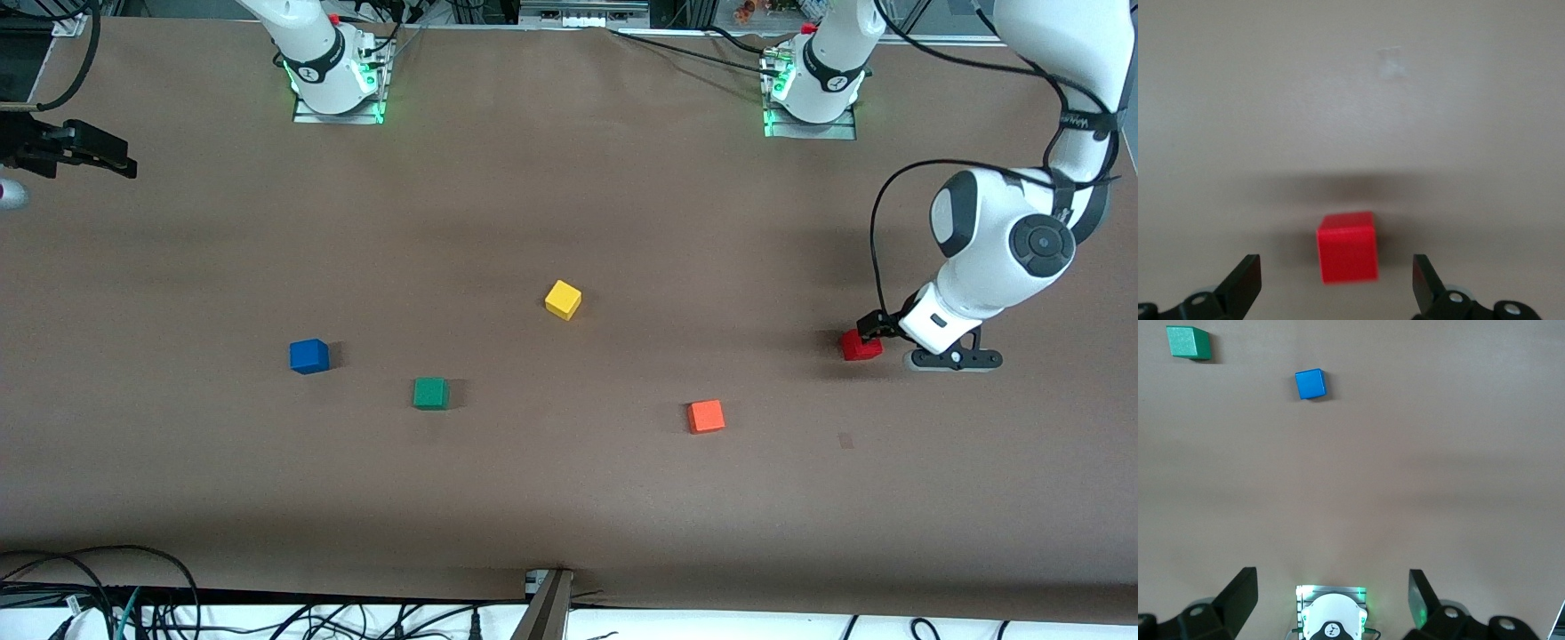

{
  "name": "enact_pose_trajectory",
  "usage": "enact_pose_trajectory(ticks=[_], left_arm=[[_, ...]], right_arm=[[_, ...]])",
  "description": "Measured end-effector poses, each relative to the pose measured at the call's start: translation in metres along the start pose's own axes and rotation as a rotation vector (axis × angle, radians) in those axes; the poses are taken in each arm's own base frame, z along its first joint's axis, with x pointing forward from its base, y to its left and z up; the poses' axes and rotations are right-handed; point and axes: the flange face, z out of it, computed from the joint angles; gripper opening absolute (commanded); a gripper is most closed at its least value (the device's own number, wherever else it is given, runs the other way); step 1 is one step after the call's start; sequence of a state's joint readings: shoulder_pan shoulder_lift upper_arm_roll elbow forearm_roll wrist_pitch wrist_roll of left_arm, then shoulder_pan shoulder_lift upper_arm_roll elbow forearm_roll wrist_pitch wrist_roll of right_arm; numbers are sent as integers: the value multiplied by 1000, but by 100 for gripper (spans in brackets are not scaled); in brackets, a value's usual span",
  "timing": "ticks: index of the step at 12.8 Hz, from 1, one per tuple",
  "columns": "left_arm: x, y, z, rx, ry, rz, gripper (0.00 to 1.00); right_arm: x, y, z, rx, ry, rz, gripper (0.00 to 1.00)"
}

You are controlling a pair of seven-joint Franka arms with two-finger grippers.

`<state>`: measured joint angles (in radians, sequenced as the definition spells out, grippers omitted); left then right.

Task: Pass red block to right arm, stack on blue
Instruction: 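Move the left gripper down over the red cube, then close the left gripper on the red cube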

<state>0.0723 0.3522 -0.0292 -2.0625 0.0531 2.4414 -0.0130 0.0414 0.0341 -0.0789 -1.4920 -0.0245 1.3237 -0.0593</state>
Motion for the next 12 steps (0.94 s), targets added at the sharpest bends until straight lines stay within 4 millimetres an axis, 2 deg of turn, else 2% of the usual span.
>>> enact_pose_trajectory(ticks=[3, 10, 11, 12], left_arm=[[0, -8, 39, -5, -2, -14, 100], [-8, -2, 75, -12, -55, -8, 100], [-9, 0, 79, -14, -62, -5, 87], [-9, 6, 80, -18, -65, 2, 52]], right_arm=[[0, 0, 0, 0, 0, 0, 100], [2, 0, 2, 0, -4, 0, 100], [2, 0, 2, 0, -5, 0, 100], [2, 0, 3, 0, -6, 0, 100]])
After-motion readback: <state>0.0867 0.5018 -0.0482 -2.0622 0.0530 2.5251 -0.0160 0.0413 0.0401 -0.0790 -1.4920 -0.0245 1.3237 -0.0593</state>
